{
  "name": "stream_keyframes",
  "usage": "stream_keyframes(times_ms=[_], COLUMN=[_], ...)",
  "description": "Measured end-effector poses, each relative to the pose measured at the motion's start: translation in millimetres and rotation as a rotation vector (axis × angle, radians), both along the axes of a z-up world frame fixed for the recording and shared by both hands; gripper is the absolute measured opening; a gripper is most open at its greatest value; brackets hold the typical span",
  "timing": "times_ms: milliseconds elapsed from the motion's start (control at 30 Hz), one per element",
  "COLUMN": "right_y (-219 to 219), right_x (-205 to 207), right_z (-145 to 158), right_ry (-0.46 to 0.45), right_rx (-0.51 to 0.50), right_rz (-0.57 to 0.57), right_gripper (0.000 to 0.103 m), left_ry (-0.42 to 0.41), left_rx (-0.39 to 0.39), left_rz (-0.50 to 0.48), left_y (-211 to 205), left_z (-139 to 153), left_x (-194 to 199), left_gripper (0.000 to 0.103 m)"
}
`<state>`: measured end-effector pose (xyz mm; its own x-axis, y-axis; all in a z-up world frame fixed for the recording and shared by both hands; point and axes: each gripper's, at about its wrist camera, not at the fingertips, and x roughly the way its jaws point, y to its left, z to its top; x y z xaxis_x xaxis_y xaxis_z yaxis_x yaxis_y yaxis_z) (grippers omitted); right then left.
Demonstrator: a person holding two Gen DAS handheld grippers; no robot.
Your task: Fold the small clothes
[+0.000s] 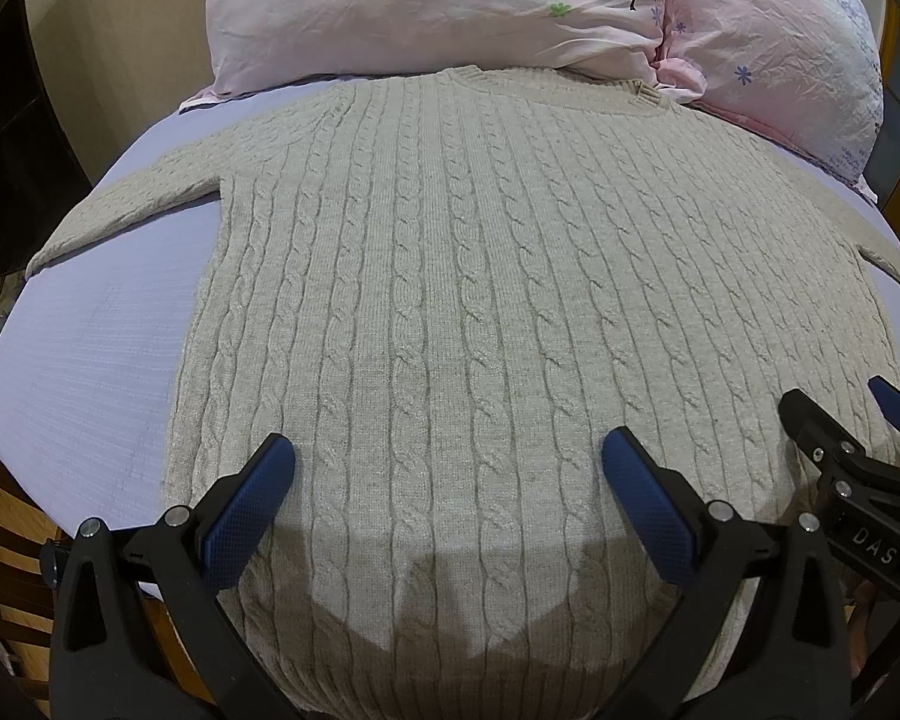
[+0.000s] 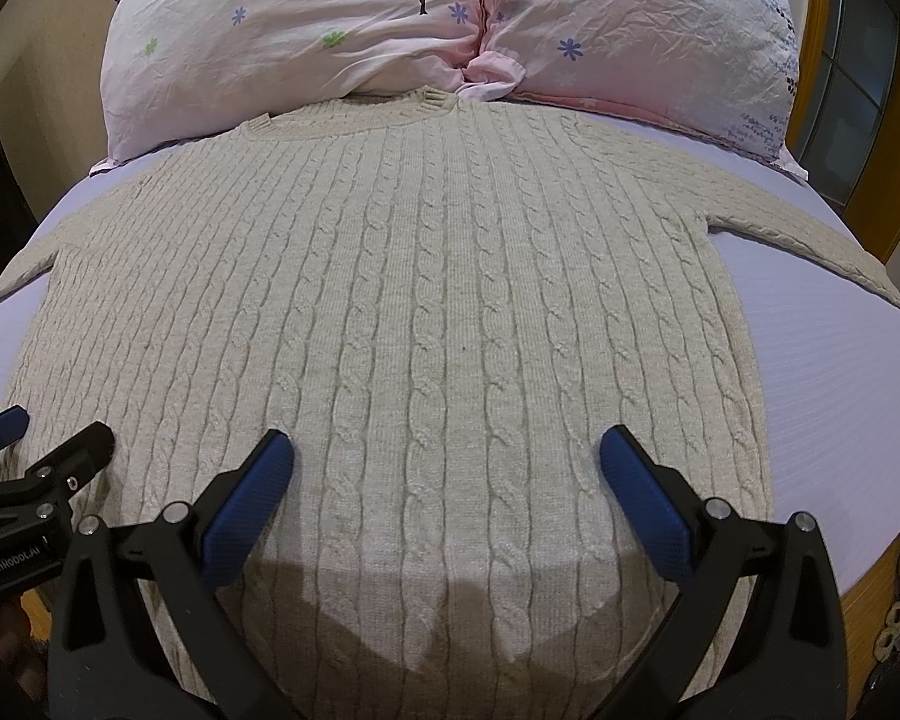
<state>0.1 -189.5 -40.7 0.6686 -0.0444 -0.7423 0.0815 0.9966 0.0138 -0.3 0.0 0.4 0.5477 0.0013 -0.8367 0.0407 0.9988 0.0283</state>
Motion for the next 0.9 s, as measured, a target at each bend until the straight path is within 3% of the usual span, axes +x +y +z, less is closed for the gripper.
stream_keyframes(times_ms=[900], right_y=[2.1], right_x=[0.0], right_z=[-2.0], right_ry=[0.007], right_rx=[-0.001], right_rz=[0.004], right_gripper=[0.101], left_ry=[-0.003], left_rx=[0.0], left_rz=[-0.002], left_y=[0.1], left_z=[0.1], left_x=[0.1], left_gripper=[0.102])
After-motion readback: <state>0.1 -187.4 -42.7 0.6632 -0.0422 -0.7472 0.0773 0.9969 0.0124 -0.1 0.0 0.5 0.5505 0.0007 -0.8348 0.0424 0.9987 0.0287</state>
